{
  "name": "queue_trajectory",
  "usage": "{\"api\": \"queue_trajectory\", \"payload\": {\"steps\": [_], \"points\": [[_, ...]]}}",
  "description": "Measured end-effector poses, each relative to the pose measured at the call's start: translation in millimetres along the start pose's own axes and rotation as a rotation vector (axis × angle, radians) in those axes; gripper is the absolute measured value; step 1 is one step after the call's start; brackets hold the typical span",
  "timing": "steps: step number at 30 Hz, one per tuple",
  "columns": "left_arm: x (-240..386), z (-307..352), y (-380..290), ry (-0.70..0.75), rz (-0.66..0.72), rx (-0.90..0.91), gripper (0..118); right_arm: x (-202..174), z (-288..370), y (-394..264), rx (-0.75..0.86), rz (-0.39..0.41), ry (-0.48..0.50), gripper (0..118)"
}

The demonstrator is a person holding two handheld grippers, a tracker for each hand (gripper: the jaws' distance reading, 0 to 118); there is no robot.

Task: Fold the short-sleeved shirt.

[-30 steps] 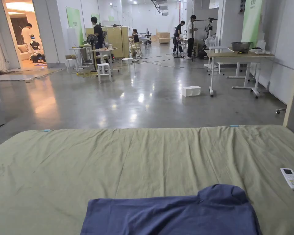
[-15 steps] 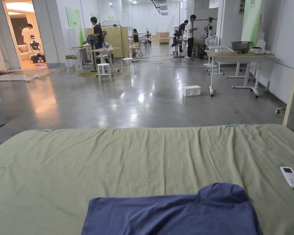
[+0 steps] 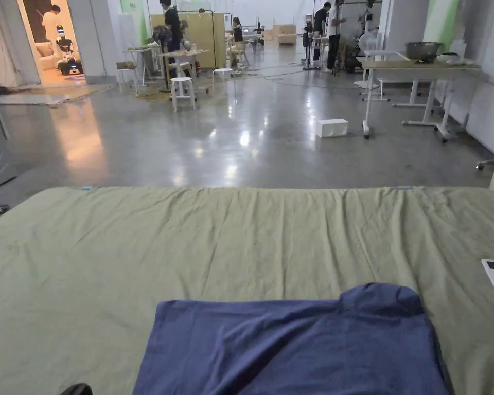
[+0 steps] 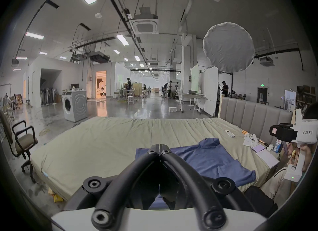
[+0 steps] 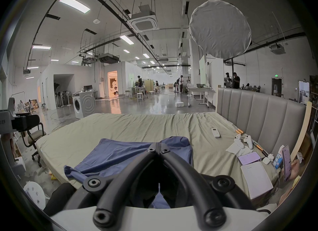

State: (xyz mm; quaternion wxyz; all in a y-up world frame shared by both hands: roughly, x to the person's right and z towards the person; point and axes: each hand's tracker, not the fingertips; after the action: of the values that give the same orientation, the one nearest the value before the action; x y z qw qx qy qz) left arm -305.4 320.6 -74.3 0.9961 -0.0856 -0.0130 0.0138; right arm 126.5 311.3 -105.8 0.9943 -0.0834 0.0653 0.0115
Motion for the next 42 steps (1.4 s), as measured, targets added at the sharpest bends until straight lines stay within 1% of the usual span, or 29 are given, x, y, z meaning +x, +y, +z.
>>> {"api": "queue_trajectory", "payload": {"steps": [3, 5, 8, 9, 11, 12, 13, 14, 15, 16, 19, 24, 25, 26, 28, 29, 31, 33, 36, 37, 39, 40, 41, 42], "points": [[-16, -7, -18, 0.043, 0.009, -0.056, 0, 1, -3, -5, -0.03, 0.0, -0.001, 0], [-28, -15, -33, 0.067, 0.02, -0.102, 0, 2, -6, -9, -0.049, -0.015, 0.002, 0], [-54, -33, -63, 0.076, 0.116, -0.176, 1, 4, -9, -16, -0.075, -0.035, 0.008, 0], [-65, -41, -75, 0.083, 0.147, -0.224, 10, 4, -10, -19, -0.087, -0.037, 0.01, 0], [-80, -55, -100, 0.104, 0.192, -0.309, 49, 3, -13, -23, -0.119, -0.03, 0.01, 0], [-87, -62, -114, 0.093, 0.212, -0.353, 66, 2, -15, -28, -0.193, -0.059, 0.013, 0], [-94, -69, -126, 0.082, 0.214, -0.396, 78, 1, -15, -26, -0.169, -0.018, 0.013, 0], [-98, -74, -137, 0.072, 0.214, -0.414, 79, 0, -16, -28, -0.177, -0.002, 0.015, 0], [-104, -81, -149, 0.042, 0.214, -0.435, 79, -2, -16, -29, -0.189, 0.007, 0.011, 0], [-107, -89, -158, 0.049, 0.213, -0.465, 79, -3, -16, -31, -0.199, 0.012, 0.008, 0], [-116, -109, -178, 0.053, 0.25, -0.515, 79, -4, -17, -34, -0.222, -0.005, 0.006, 0], [-120, -133, -193, -0.021, 0.215, -0.531, 76, -10, -18, -35, -0.242, -0.013, 0.001, 0], [-120, -137, -194, -0.03, 0.209, -0.543, 70, -12, -18, -36, -0.246, -0.012, 0.002, 0], [-120, -142, -195, -0.023, 0.207, -0.562, 56, -12, -18, -36, -0.249, -0.01, 0.0, 0], [-119, -146, -198, -0.005, 0.201, -0.581, 17, -13, -18, -37, -0.255, -0.005, 0.0, 0], [-119, -148, -199, -0.002, 0.189, -0.588, 13, -13, -17, -37, -0.256, -0.003, -0.002, 0], [-111, -148, -201, -0.032, 0.144, -0.6, 12, -14, -16, -39, -0.261, 0.008, -0.008, 0], [-101, -149, -201, -0.016, 0.063, -0.626, 10, -13, -15, -43, -0.268, 0.018, -0.015, 0], [-95, -154, -199, -0.008, 0.016, -0.654, 9, -5, -13, -48, -0.279, 0.016, -0.018, 0], [-93, -157, -200, -0.019, -0.022, -0.685, 9, -2, -12, -50, -0.282, 0.018, -0.024, 0], [-86, -163, -199, -0.034, -0.119, -0.71, 9, 6, -12, -55, -0.283, 0.024, -0.07, 0], [-83, -165, -198, -0.036, -0.157, -0.722, 9, 16, -13, -61, -0.286, 0.008, -0.097, 1], [-80, -168, -199, -0.035, -0.181, -0.732, 9, 25, -15, -66, -0.29, -0.021, -0.122, 6], [-78, -171, -198, -0.03, -0.192, -0.744, 9, 36, -17, -72, -0.302, -0.059, -0.139, 19]]}}
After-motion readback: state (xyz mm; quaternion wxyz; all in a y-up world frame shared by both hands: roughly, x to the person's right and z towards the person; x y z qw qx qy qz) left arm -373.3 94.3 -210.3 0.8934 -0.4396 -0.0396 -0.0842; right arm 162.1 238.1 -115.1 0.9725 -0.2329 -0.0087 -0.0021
